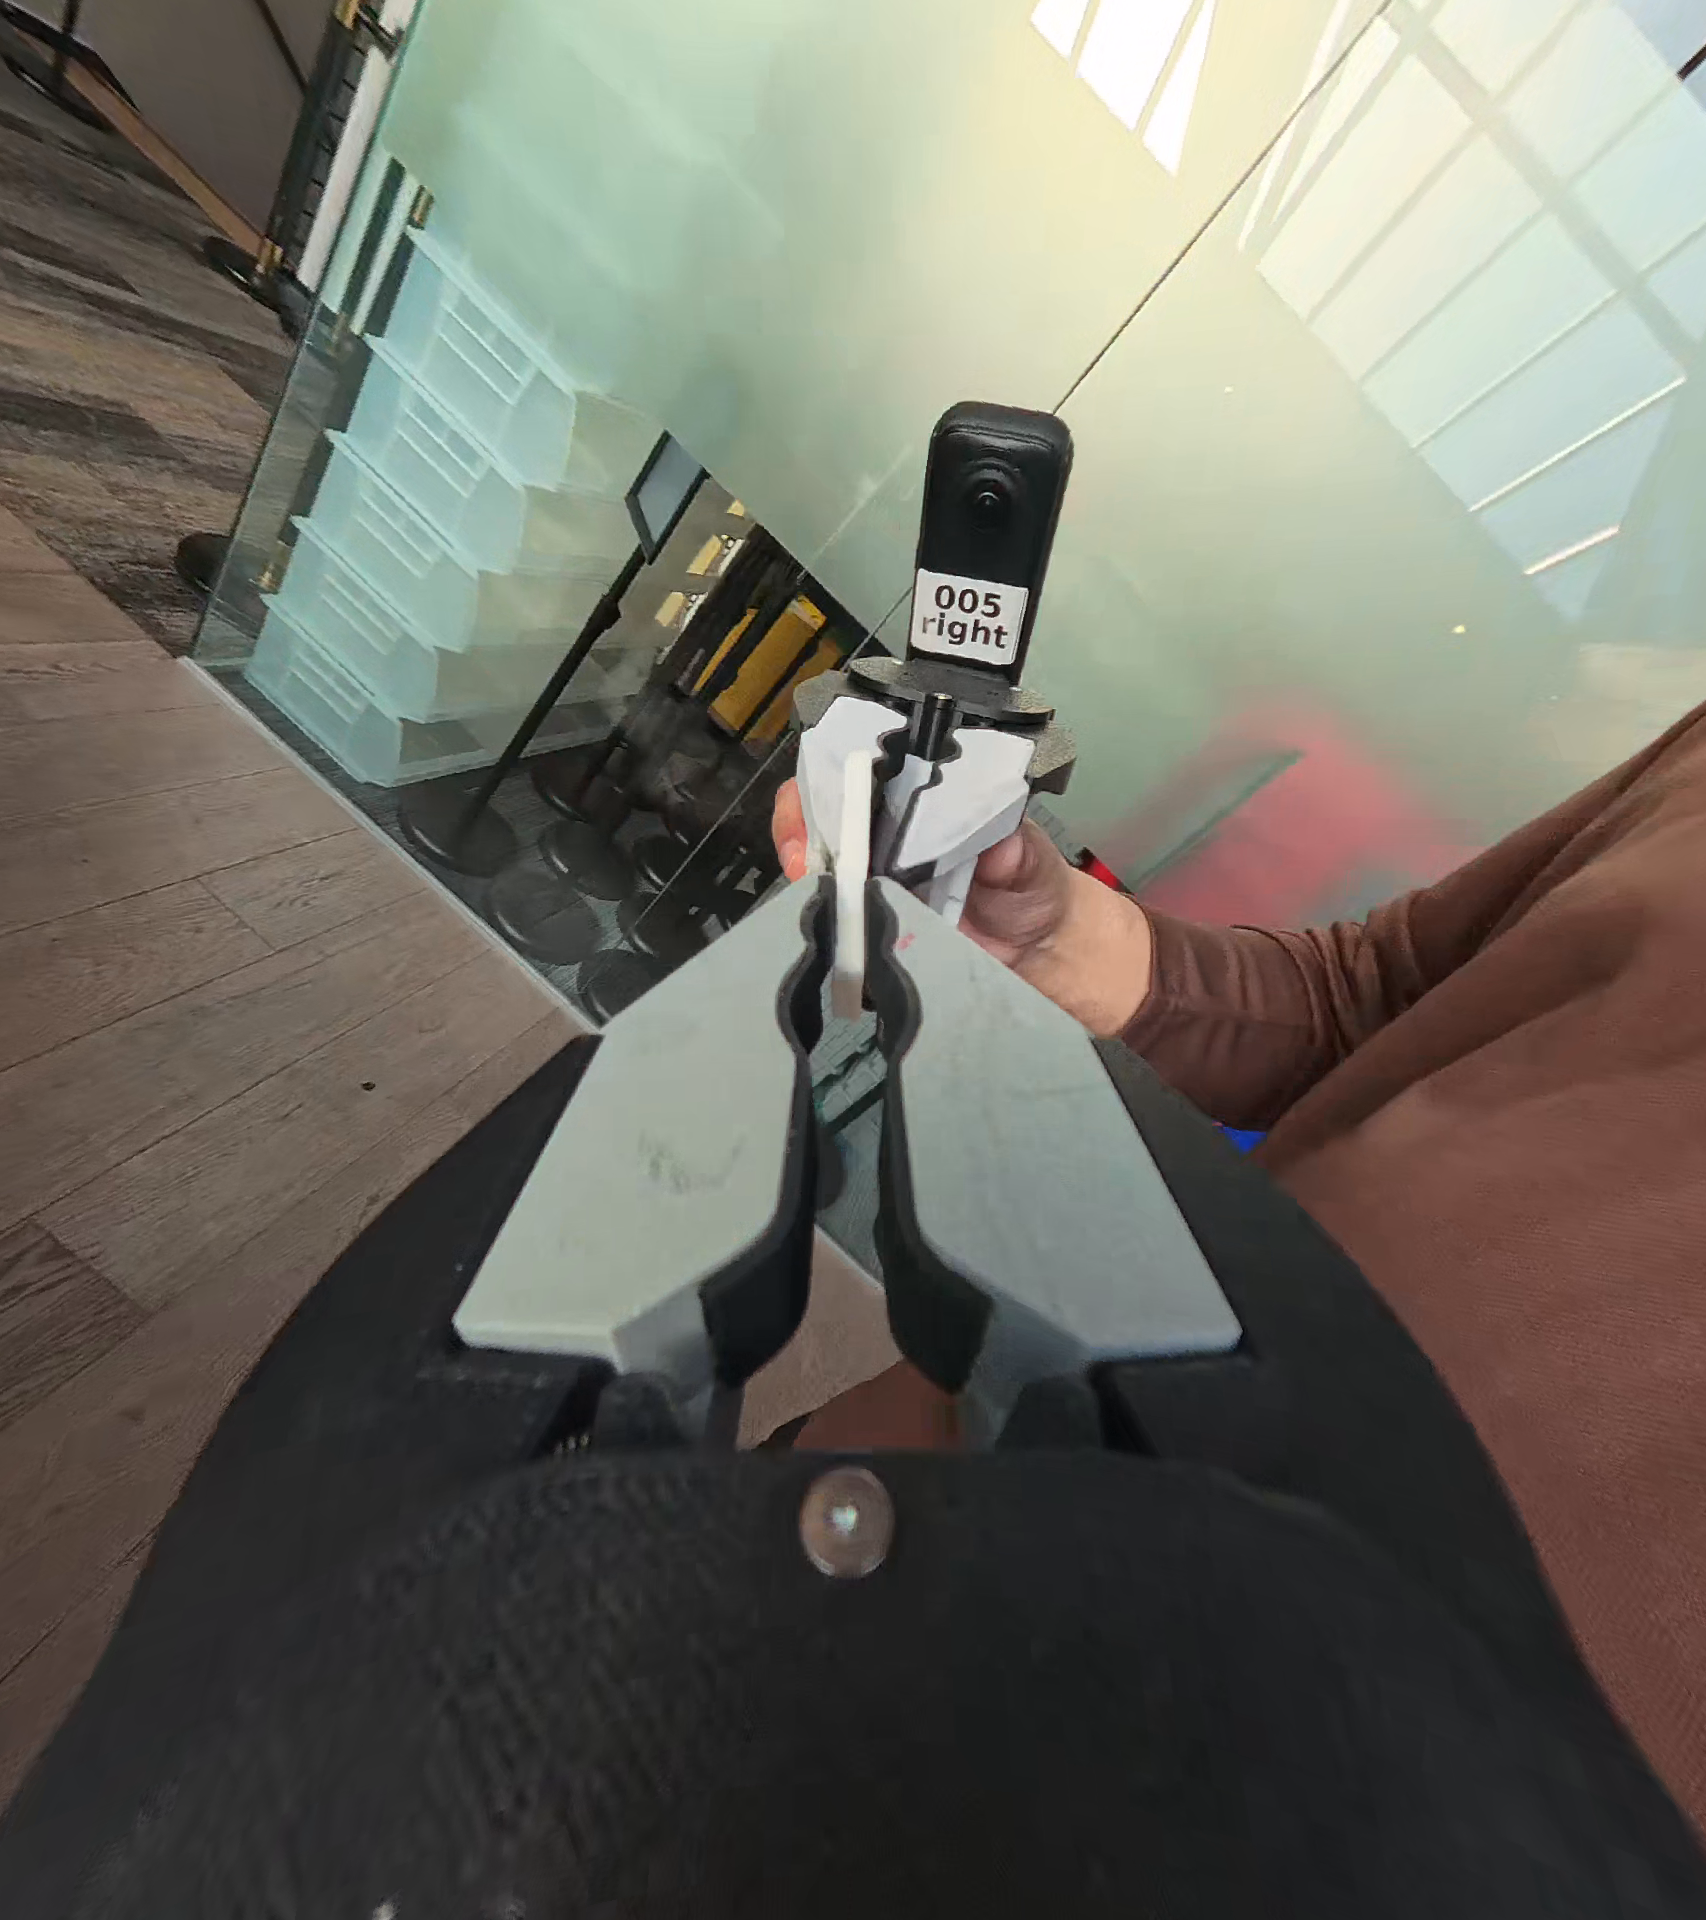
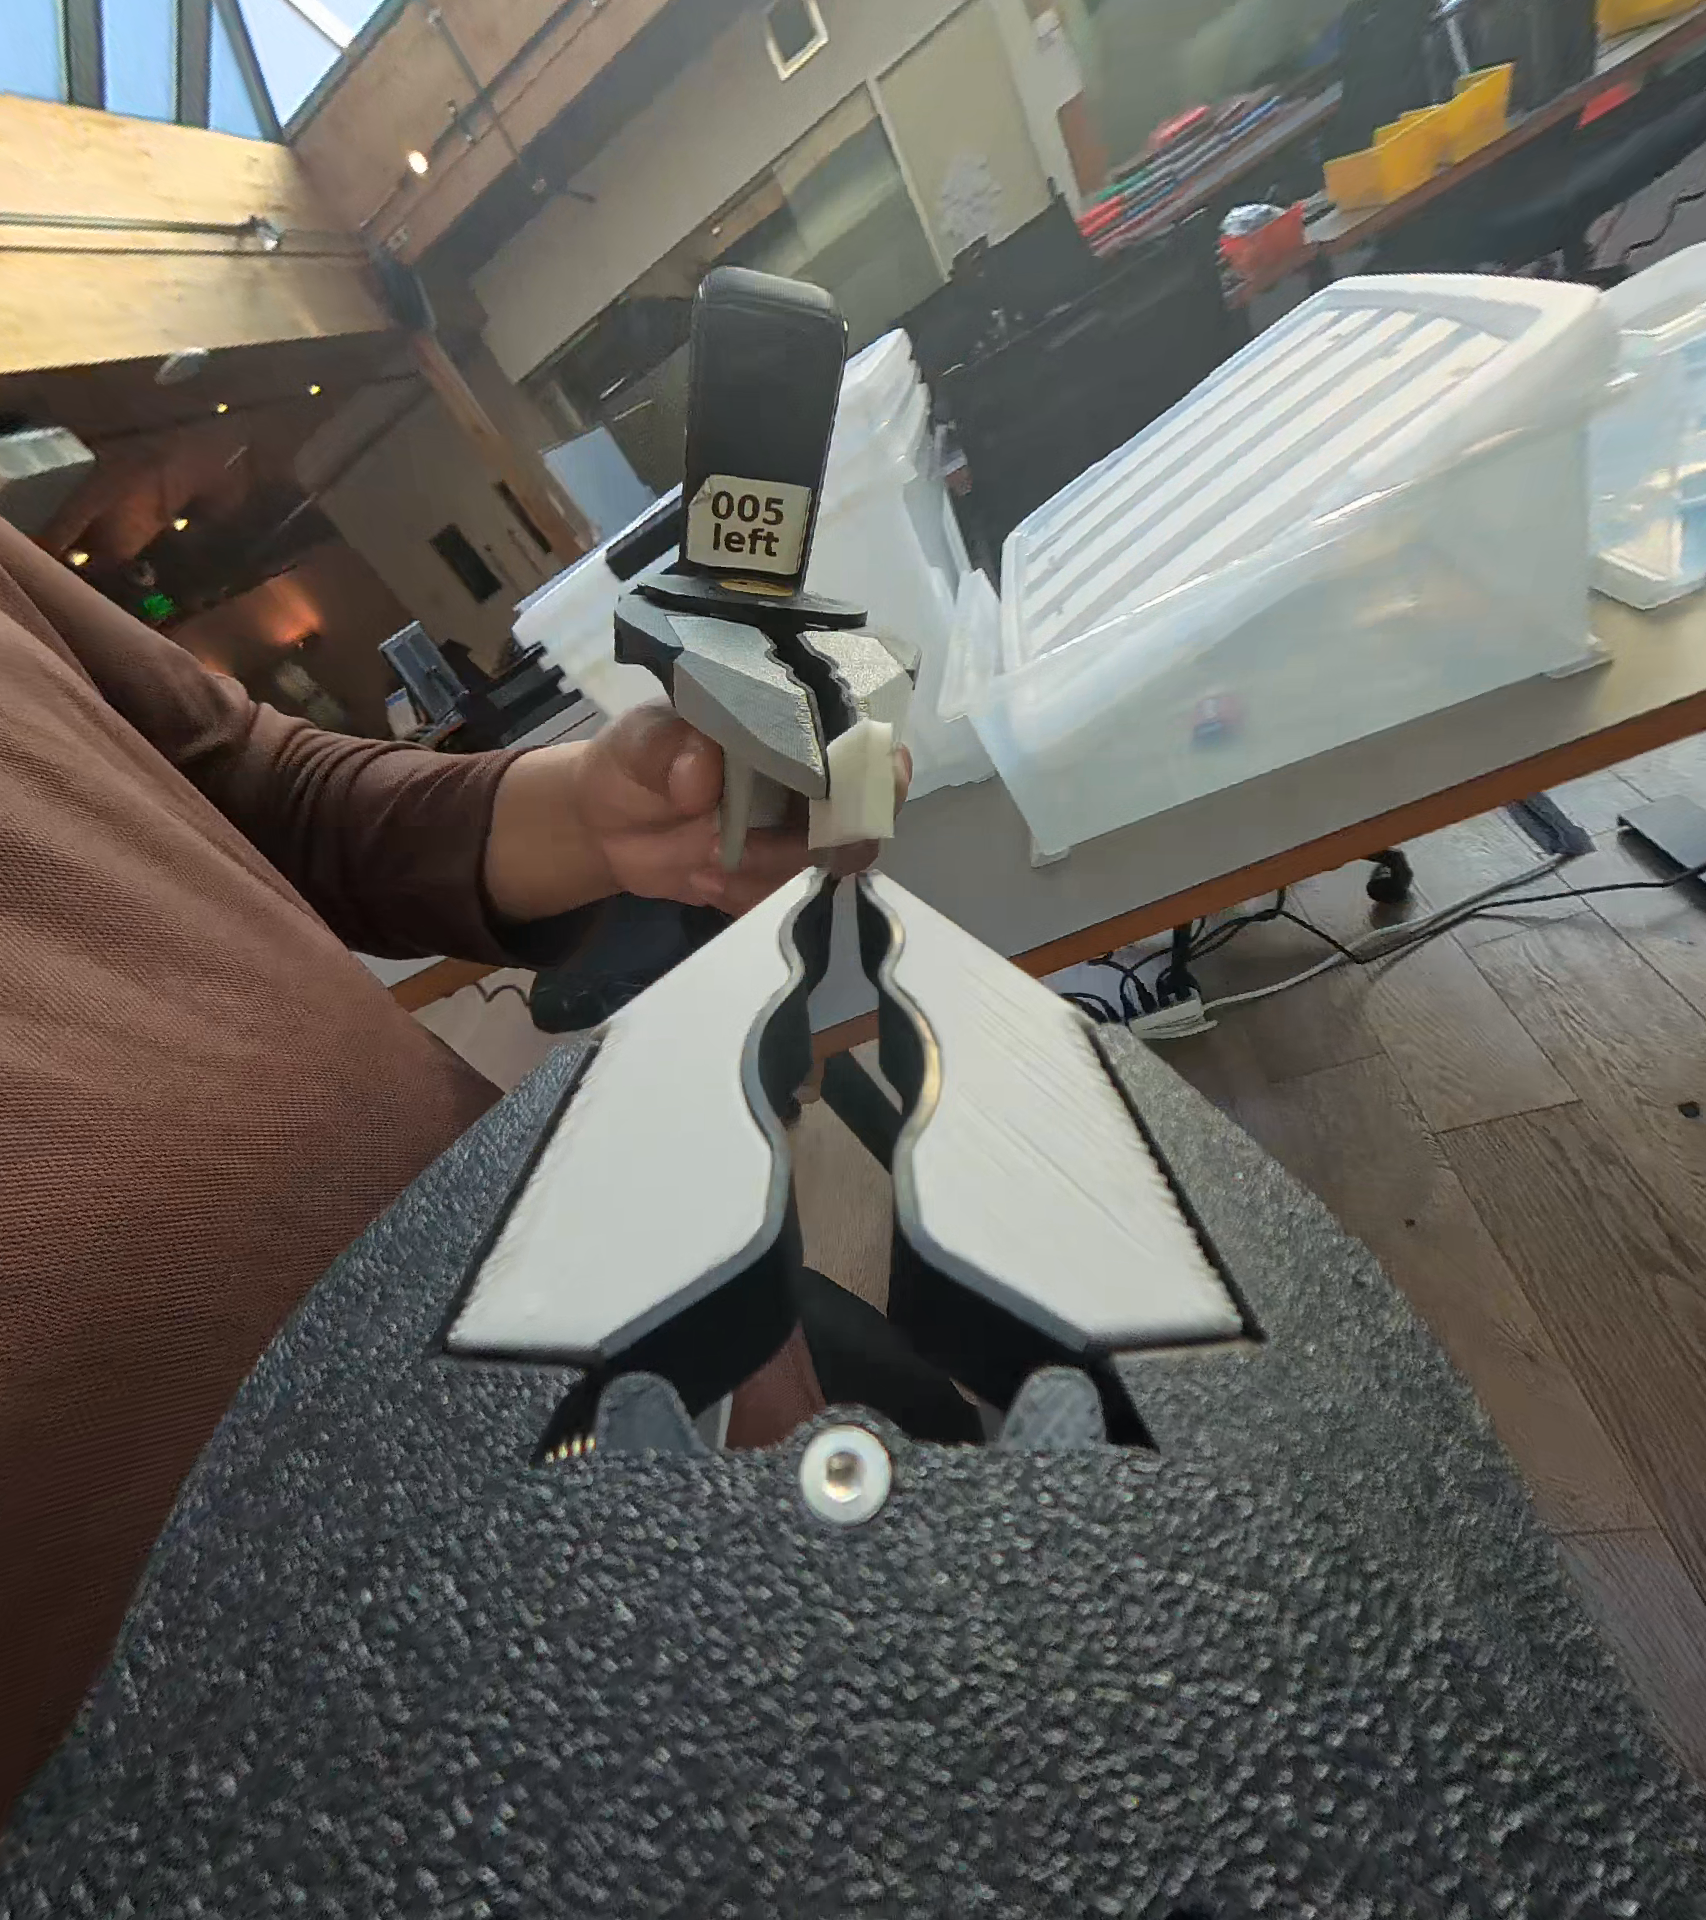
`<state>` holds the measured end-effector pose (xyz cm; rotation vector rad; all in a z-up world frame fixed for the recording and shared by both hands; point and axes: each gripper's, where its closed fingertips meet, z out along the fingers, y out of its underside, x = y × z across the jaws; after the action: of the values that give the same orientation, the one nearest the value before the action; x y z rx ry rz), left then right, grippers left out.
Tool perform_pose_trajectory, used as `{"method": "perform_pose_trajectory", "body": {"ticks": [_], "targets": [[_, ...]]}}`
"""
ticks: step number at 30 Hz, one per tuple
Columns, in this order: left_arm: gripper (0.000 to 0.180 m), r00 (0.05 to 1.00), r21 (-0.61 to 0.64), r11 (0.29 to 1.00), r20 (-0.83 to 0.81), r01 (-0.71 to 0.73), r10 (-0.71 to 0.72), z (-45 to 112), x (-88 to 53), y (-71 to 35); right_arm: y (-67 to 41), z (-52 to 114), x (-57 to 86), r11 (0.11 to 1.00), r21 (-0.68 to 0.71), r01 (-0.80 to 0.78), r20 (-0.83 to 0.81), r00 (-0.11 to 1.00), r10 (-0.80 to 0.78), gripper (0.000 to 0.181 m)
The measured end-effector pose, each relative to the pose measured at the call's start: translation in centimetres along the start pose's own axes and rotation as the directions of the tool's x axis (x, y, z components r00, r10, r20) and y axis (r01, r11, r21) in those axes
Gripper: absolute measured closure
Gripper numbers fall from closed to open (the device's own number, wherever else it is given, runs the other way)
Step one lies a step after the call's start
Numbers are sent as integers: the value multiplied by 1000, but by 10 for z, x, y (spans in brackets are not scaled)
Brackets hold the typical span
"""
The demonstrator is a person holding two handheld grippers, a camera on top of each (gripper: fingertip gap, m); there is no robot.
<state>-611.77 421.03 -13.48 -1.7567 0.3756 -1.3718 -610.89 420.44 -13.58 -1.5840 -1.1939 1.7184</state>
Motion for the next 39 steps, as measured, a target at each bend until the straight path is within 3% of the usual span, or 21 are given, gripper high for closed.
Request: {"method": "perform_pose_trajectory", "body": {"ticks": [7, 10, 12, 15, 20, 23, 25, 28, 33, 39], "targets": [[176, 956, -99, 995, -289, 12, -40, 48, -61, -58, -63, -42, 82, 999, 40, -31, -294, 955, 42, 159], [176, 934, -142, 986, -355, -85, 30, 55, -82, -85, -89, -38, 113, 1000, -6, 28, -397, 918, -28, 159], [176, 926, -160, 985, -378, -66, 1, 58, -101, -105, -104, -34, 134, 999, 18, 37, -419, 908, -27, 167], [176, 925, -156, 985, -380, -74, 10, 61, -134, -129, -126, -26, 163, 997, 76, 22, -380, 925, 8, 177], [176, 957, -162, 987, -287, 5, -52, 70, -216, -158, -141, -18, 244, 1000, -5, 23, -323, 946, -23, 170], [176, 979, -156, 987, -194, 27, -58, 74, -271, -186, -159, -10, 300, 1000, -6, 21, -213, 977, -21, 165], [176, 993, -152, 988, -104, 36, -53, 82, -305, -208, -175, -6, 343, 999, -11, 48, -133, 990, -49, 177], [176, 993, -70, 991, -27, 110, -112, 93, -343, -265, -221, -5, 393, 1000, 13, -3, 21, 1000, 3, 176], [177, 995, -115, 993, 103, 15, -3, 111, -391, -316, -275, -4, 452, 997, -46, 57, 151, 987, -49, 177], [176, 989, -30, 998, 137, 61, -57, 104, -444, -357, -309, 16, 505, 994, -80, 81, 182, 981, -65, 178]]}}
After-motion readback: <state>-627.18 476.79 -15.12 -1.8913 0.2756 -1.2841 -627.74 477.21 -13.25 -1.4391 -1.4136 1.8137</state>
